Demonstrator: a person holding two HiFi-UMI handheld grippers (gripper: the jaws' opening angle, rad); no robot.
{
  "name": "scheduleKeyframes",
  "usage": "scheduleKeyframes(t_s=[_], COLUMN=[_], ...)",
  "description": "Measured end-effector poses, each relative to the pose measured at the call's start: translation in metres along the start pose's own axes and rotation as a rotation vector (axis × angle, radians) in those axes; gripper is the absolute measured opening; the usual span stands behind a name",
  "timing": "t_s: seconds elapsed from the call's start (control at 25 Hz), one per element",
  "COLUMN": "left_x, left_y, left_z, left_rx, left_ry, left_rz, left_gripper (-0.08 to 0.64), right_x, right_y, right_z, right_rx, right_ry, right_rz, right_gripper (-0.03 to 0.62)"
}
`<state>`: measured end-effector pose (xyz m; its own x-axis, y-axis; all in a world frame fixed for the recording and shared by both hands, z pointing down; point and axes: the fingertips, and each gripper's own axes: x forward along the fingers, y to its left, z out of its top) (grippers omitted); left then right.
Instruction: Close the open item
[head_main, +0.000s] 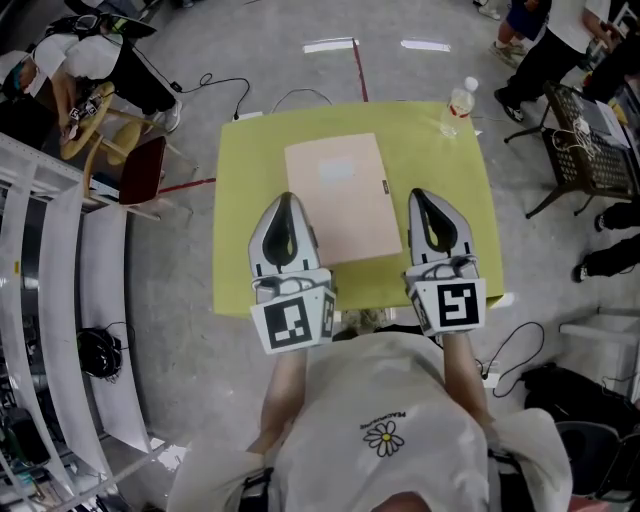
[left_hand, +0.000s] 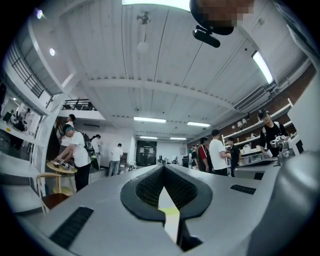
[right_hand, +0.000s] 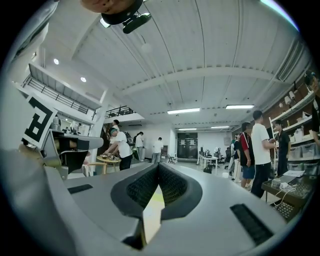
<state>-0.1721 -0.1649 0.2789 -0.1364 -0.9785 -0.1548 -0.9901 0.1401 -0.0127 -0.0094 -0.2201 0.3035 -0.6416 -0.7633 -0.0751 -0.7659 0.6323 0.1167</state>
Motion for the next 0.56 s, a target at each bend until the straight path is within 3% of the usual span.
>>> scheduleKeyframes(t_s=[0.56], left_x=[-0.014], left_y=[0.006], left_z=[0.002], left_rx=[0.024], left_ry=[-0.01], left_rz=[0.015], left_gripper=[0.014], right_x=[-0.009], right_y=[0.003], right_z=[0.002], right_rx=[0.015], right_ry=[-0.02], right_rz=[0.004], right_gripper=[0.012])
